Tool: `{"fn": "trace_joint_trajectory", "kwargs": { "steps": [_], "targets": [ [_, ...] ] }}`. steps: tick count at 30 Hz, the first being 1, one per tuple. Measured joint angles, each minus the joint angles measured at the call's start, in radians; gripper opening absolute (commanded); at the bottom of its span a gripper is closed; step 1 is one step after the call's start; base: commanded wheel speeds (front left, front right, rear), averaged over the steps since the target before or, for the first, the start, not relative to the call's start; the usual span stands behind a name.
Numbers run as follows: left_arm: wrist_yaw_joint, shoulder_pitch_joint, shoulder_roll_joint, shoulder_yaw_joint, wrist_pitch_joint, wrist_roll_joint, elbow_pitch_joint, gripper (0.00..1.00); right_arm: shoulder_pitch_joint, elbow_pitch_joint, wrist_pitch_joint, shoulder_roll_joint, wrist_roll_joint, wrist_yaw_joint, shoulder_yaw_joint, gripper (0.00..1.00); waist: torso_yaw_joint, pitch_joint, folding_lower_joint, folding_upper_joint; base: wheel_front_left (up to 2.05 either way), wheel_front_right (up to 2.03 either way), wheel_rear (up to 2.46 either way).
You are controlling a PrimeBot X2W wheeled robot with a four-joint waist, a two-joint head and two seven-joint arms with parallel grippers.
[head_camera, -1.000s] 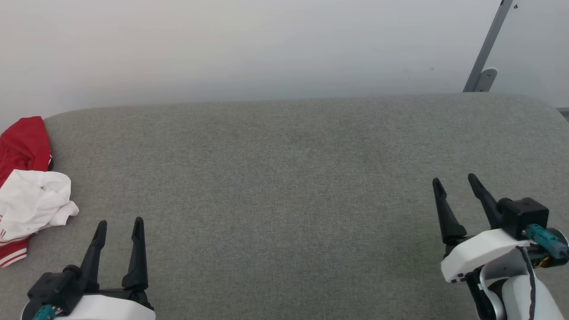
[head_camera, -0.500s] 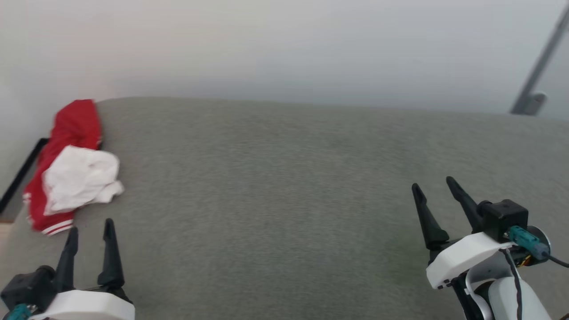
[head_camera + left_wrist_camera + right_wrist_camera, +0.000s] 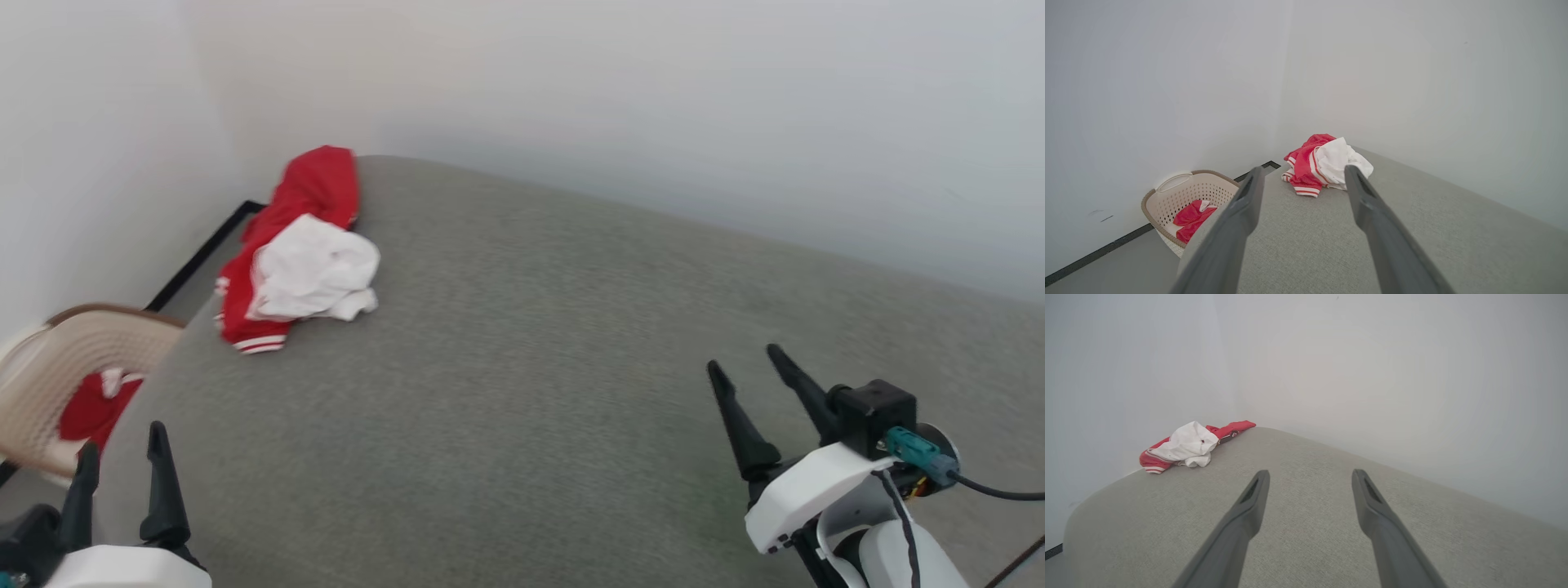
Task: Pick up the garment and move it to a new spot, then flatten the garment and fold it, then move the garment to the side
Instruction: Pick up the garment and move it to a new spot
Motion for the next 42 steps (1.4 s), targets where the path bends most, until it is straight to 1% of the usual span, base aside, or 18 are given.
{"fn": "trace_joint_trajectory", "kwargs": {
  "steps": [6,13,17,23,30,33,34,35,36,37,42],
  "targets": [
    [0.012,0.03,0.005,0.01,0.006,-0.007,-0.021,1.0,0.001,0.002,-0.001,0.003,0.009,0.0,0.019,1.0,0.073,-0.012,0.0,0.0,0.0,0.0,0.0],
    [0.019,0.046,-0.006,0.019,-0.002,-0.023,-0.041,1.0,-0.008,-0.003,0.002,-0.004,0.009,0.0,0.022,1.0,0.095,0.01,0.0,0.0,0.0,0.0,0.0],
    [0.011,0.033,-0.003,0.018,-0.004,-0.04,-0.029,1.0,-0.015,-0.004,0.003,-0.009,0.009,0.0,0.008,1.0,0.101,0.026,0.0,0.0,0.0,0.0,0.0],
    [-0.026,-0.067,0.029,-0.01,0.015,-0.047,0.013,1.0,-0.015,-0.013,0.003,-0.01,0.002,0.0,-0.03,1.0,0.101,0.044,0.0,0.0,0.0,0.0,0.0],
    [-0.081,-0.264,0.082,-0.034,0.024,-0.052,0.142,1.0,-0.013,-0.065,0.03,-0.017,-0.025,0.0,-0.06,1.0,0.076,0.09,0.0,0.0,0.0,0.0,0.0],
    [-0.102,-0.363,0.099,-0.035,0.023,-0.071,0.224,1.0,-0.026,-0.093,0.05,-0.032,-0.034,0.0,-0.069,1.0,0.054,0.126,0.0,0.0,0.0,0.0,0.0],
    [-0.102,-0.363,0.099,-0.035,0.023,-0.071,0.224,1.0,-0.026,-0.093,0.05,-0.032,-0.034,0.0,-0.069,1.0,0.054,0.126,0.0,0.0,0.0,0.0,0.0],
    [-0.11,-0.395,0.109,-0.038,0.024,-0.074,0.253,1.0,-0.033,-0.104,0.058,-0.037,-0.038,0.0,-0.072,1.0,0.047,0.14,0.0,0.0,0.0,0.0,0.0],
    [-0.121,-0.459,0.123,-0.042,0.027,-0.085,0.318,1.0,-0.044,-0.125,0.072,-0.049,-0.047,0.0,-0.081,1.0,0.029,0.169,0.0,0.0,0.0,0.0,0.0],
    [-0.121,-0.459,0.123,-0.042,0.027,-0.085,0.318,1.0,-0.044,-0.125,0.072,-0.049,-0.047,0.0,-0.081,1.0,0.029,0.169,0.0,0.0,0.0,0.0,0.0],
    [-0.143,-0.632,0.166,-0.058,0.045,-0.127,0.505,1.0,-0.074,-0.182,0.103,-0.072,-0.063,0.0,-0.095,1.0,-0.017,0.249,0.0,0.0,0.0,0.0,0.0]
  ]
}}
